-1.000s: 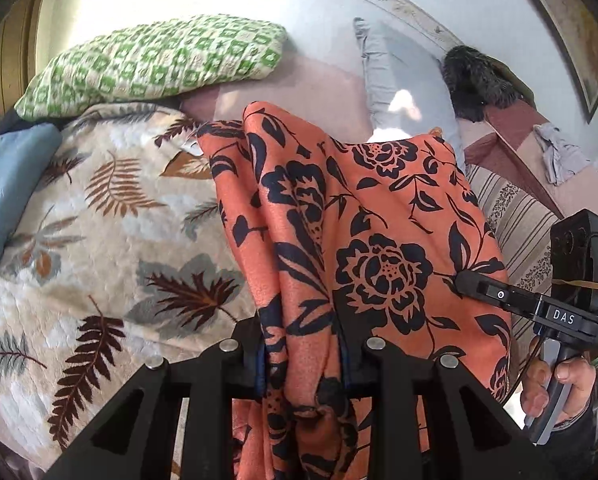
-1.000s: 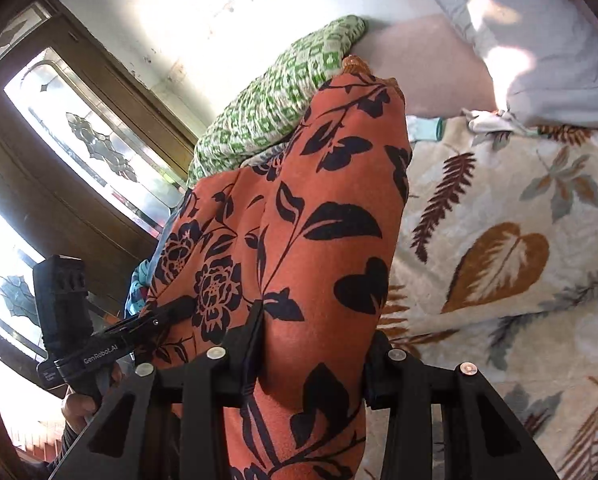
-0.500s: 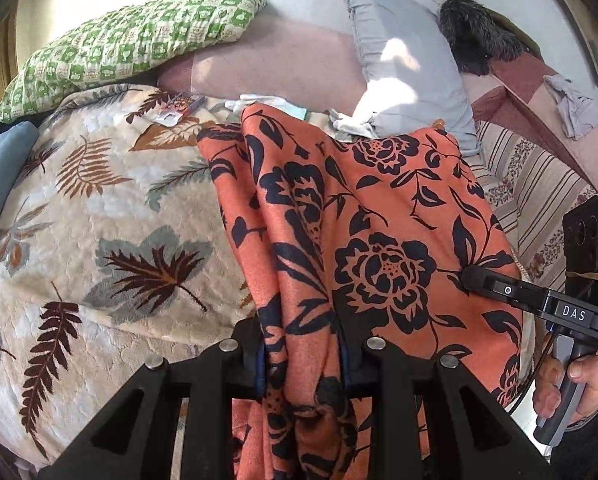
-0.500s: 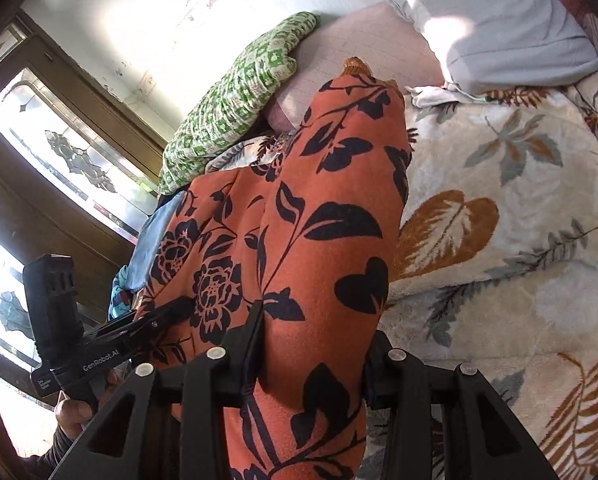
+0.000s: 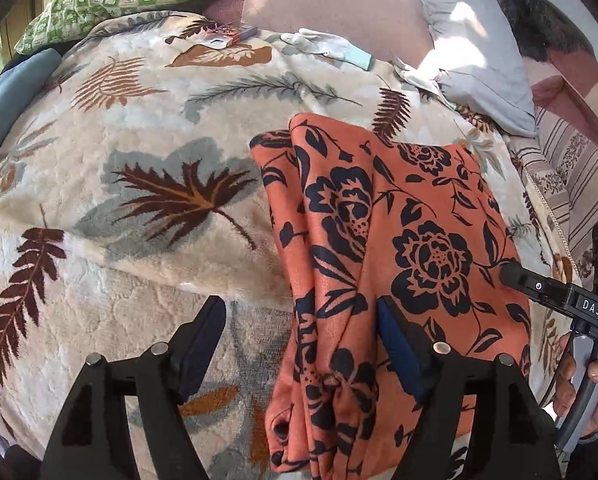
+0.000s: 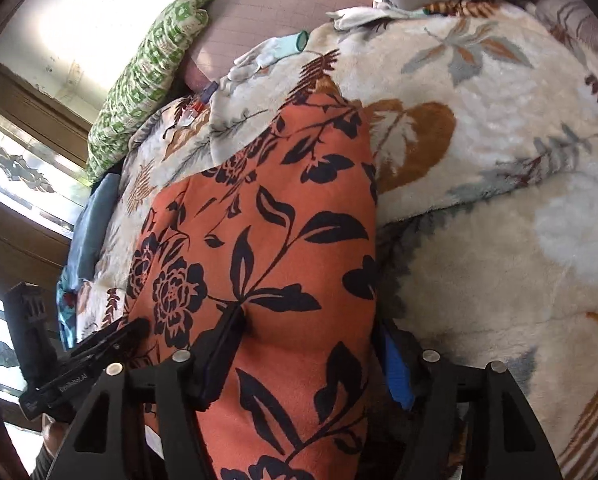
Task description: Fold small clothes
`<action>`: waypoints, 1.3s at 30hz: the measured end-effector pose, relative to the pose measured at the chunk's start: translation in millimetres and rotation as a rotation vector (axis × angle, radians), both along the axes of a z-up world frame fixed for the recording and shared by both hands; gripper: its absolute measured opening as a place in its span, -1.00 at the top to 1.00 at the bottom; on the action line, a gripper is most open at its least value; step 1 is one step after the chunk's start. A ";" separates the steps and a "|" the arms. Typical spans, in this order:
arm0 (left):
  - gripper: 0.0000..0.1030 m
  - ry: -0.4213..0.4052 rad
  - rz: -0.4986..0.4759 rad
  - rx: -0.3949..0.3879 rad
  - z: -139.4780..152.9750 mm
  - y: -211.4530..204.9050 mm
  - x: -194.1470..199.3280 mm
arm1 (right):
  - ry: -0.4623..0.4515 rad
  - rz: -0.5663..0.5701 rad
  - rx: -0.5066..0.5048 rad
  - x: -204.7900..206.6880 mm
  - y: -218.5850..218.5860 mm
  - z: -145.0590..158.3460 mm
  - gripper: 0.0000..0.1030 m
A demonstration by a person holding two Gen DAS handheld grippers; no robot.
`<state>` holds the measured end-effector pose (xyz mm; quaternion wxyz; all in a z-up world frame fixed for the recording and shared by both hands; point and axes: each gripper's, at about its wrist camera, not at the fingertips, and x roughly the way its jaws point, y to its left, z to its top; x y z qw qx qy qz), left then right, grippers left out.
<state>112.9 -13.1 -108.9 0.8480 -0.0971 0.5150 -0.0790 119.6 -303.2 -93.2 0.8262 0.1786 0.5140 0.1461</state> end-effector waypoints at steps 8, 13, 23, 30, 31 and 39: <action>-0.58 -0.076 -0.012 0.076 15.2 4.6 -31.7 | -0.132 0.079 0.174 -33.1 20.4 64.4 -0.43; -0.69 0.007 -0.005 0.155 -26.2 -6.0 -35.0 | 0.065 0.019 0.145 -33.0 33.9 -1.5 -0.45; -0.68 -0.149 0.007 0.144 49.2 13.3 -93.2 | -0.063 -0.080 0.129 -51.1 45.9 40.8 -0.56; -0.68 -0.191 0.017 0.137 72.8 17.4 -116.3 | -0.028 -0.095 0.120 -56.6 47.0 44.1 -0.56; -0.68 -0.203 0.020 0.130 76.7 18.7 -119.1 | -0.068 -0.089 0.102 -61.1 48.3 56.8 -0.56; -0.68 -0.183 0.036 0.088 73.2 23.9 -120.2 | 0.022 -0.056 0.040 -65.1 56.5 18.1 -0.56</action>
